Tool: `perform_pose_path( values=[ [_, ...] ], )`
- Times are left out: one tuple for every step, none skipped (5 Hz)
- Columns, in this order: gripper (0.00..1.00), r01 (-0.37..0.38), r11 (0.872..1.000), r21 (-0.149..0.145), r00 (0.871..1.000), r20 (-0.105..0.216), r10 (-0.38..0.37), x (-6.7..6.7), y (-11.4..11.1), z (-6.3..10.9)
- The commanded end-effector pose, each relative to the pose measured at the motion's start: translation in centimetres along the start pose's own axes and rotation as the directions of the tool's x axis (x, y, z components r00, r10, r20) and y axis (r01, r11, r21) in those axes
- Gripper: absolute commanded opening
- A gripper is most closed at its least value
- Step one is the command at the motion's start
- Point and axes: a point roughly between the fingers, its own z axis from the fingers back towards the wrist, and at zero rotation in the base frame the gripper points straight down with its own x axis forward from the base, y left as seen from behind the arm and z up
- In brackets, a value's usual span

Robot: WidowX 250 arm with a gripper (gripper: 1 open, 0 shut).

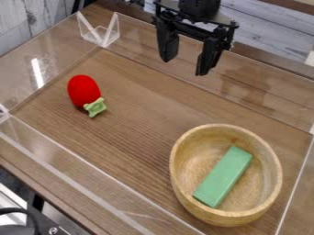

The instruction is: Move the red object to the right side of the table

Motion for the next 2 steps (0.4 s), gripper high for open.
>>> perform_pose_path(
  values=[
    [1.00,-0.044,0.999,-0.004,0.998,-0.038,0.043,0.0,1.3,-1.9],
    [1.00,-0.214,0.977,-0.024,0.977,-0.030,0.213,-1.8,4.5,-3.1]
  ],
)
